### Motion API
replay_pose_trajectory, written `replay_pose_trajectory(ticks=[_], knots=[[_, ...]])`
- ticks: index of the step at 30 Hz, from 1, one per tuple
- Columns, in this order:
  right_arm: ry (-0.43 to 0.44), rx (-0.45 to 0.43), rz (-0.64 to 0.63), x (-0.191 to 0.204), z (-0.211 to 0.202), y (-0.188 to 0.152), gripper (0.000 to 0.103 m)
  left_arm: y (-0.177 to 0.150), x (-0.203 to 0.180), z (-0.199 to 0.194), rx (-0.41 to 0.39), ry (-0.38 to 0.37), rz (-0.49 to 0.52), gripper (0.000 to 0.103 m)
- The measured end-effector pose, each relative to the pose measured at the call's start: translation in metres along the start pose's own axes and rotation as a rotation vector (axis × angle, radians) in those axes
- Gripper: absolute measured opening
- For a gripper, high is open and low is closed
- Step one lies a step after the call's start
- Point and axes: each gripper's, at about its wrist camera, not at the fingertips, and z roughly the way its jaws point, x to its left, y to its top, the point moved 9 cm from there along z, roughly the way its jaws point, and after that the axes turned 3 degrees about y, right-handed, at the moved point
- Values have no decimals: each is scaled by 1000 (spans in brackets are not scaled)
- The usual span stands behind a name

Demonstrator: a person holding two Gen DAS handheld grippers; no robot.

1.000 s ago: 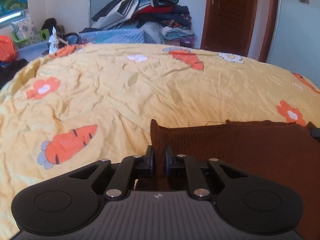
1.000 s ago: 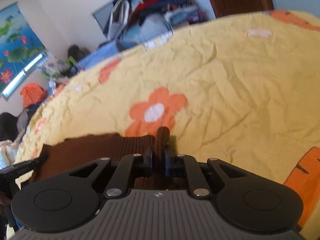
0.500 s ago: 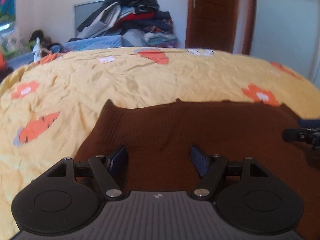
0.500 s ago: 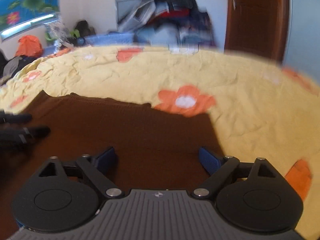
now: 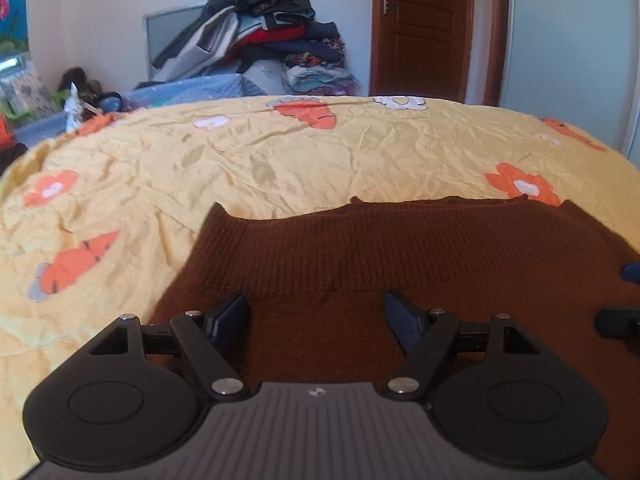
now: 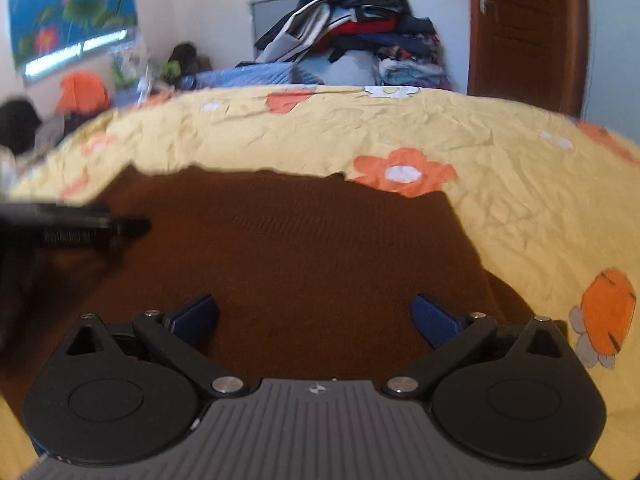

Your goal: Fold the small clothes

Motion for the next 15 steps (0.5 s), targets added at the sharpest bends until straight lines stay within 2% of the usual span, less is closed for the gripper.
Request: replay_pose_trajectory(ticks=[2, 3, 5, 7, 8, 9, 10, 11, 13, 15], knots=[[-47, 28, -31, 4, -12, 0, 103, -3, -4, -22, -25, 32, 36, 76], [-68, 22, -26, 7, -23, 0, 103, -6, -8, -37, -42, -2, 26, 76], [-2, -21, 6, 19, -44, -3, 103, -18, -21, -61, -43, -85, 7, 76], [77, -19, 30, 34, -50, -14, 103, -35, -34, -69, 3, -111, 33, 76], [80, 5, 21, 37, -47, -22, 103, -44, -38, -69, 17, -109, 64, 77], [57, 39, -11, 39, -41, -32, 103, -50, -38, -71, -21, -92, 110, 77], [25, 38, -83, 39, -37, -42, 103, -55, -37, -74, -59, -93, 152, 77], [31, -3, -148, 39, -41, -48, 103, -58, -31, -75, -79, -112, 167, 77], [73, -18, -116, 29, -48, -49, 103, -57, -15, -76, -44, -124, 142, 78], [61, 18, -129, 29, -53, -46, 103, -53, -5, -86, -11, -94, 134, 78]])
